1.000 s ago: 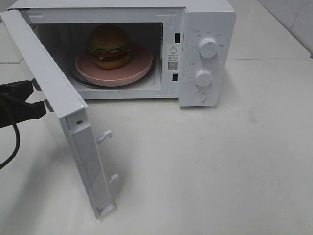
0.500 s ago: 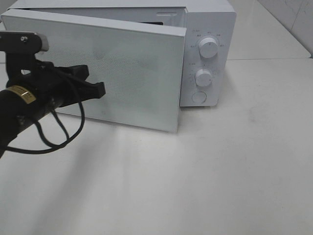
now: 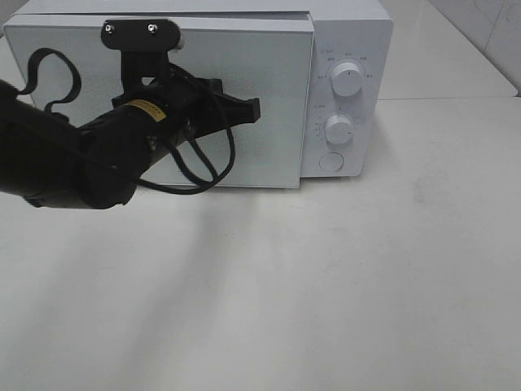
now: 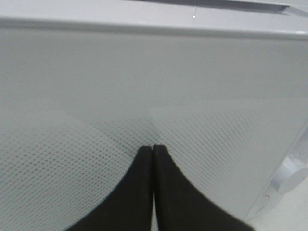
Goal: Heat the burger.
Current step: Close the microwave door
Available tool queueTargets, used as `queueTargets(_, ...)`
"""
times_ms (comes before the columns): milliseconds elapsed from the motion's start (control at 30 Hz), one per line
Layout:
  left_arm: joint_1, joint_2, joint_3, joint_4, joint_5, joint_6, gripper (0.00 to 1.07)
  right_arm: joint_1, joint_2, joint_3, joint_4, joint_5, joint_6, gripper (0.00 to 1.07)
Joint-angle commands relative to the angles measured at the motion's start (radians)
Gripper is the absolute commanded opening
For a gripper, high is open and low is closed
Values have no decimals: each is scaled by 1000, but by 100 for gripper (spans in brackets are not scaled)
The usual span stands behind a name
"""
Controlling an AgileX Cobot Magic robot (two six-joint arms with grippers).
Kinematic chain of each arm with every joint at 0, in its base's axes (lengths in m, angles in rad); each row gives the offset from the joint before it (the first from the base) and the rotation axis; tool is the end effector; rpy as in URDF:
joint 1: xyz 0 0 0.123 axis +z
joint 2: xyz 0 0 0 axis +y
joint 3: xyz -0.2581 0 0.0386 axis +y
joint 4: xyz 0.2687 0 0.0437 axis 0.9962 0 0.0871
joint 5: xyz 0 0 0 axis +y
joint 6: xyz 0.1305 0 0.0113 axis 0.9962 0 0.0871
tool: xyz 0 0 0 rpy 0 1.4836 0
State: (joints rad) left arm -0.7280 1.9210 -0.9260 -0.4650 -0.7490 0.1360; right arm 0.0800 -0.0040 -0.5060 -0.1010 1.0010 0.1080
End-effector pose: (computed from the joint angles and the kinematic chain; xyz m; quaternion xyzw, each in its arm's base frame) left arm 0.3473 -0.2560 0.1240 0.1010 0.7688 -0.1747 0.6068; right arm 0.0757 -0.0051 0.2788 0.0124 0.8334 0.0014 0.5526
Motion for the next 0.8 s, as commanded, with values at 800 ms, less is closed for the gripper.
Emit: queueTargets(800,-46,107,-304,-129,232,159,0,-6,-27,2,-1,-5,-8,75)
